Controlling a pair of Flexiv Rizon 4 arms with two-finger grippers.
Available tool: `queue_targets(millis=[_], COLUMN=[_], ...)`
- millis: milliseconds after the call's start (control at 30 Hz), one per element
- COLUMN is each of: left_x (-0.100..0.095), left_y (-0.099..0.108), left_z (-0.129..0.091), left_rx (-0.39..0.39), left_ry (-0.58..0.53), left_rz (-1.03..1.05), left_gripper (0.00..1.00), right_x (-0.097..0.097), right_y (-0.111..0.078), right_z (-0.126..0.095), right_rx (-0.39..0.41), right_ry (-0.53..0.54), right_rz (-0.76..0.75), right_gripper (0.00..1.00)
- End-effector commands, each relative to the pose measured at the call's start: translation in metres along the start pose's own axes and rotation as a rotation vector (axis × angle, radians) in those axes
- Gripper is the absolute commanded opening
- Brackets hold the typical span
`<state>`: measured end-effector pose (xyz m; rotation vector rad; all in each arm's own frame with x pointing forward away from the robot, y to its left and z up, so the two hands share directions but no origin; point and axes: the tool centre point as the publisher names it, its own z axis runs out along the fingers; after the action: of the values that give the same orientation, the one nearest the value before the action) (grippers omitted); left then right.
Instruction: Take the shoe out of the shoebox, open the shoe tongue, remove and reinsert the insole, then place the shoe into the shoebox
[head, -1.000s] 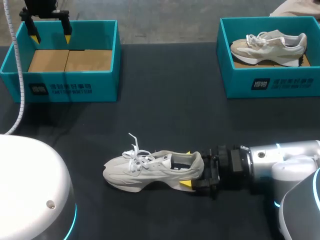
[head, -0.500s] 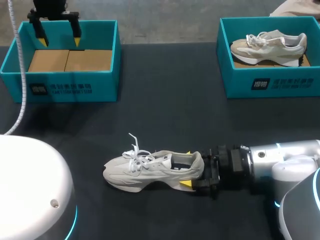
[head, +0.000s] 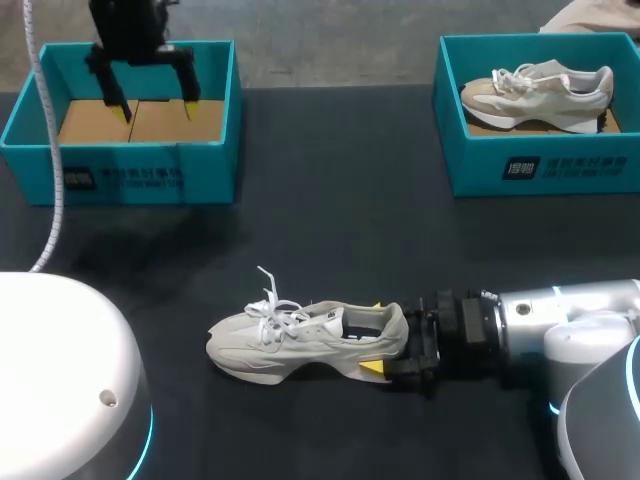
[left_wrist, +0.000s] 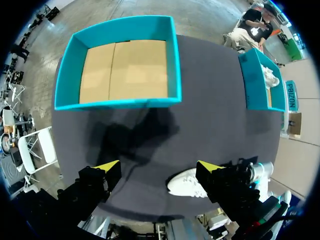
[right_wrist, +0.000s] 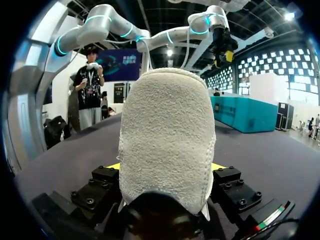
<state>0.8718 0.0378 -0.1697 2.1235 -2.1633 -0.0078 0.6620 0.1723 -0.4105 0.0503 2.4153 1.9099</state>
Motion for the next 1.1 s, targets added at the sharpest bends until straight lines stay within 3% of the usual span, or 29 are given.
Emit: queue_targets(millis=[33, 533, 867, 1100], left_x=[0.012, 0.012, 0.067, 0.096], left_y=[0.019, 0.019, 0.120, 0.158], left_z=[-0.005, -0.005, 0.009, 0.028], left_rx=[-0.006, -0.006, 0.054, 0.083], left_ry=[0.004, 0.004, 0.000, -0.035], left_rz=[0.005, 0.005, 0.030, 0.001], left_gripper=[1.00, 1.00, 1.00, 1.00], right_x=[0.001, 0.001, 0.001, 0.001], right_y=[0.002, 0.002, 0.002, 0.002], right_z=[0.000, 0.000, 0.000, 0.000], right_rx=[0.005, 0.005, 0.005, 0.005], right_ry=[0.002, 0.002, 0.002, 0.002], right_rz=[0.000, 0.000, 0.000, 0.000], right_gripper=[0.00, 0.00, 0.00, 0.00])
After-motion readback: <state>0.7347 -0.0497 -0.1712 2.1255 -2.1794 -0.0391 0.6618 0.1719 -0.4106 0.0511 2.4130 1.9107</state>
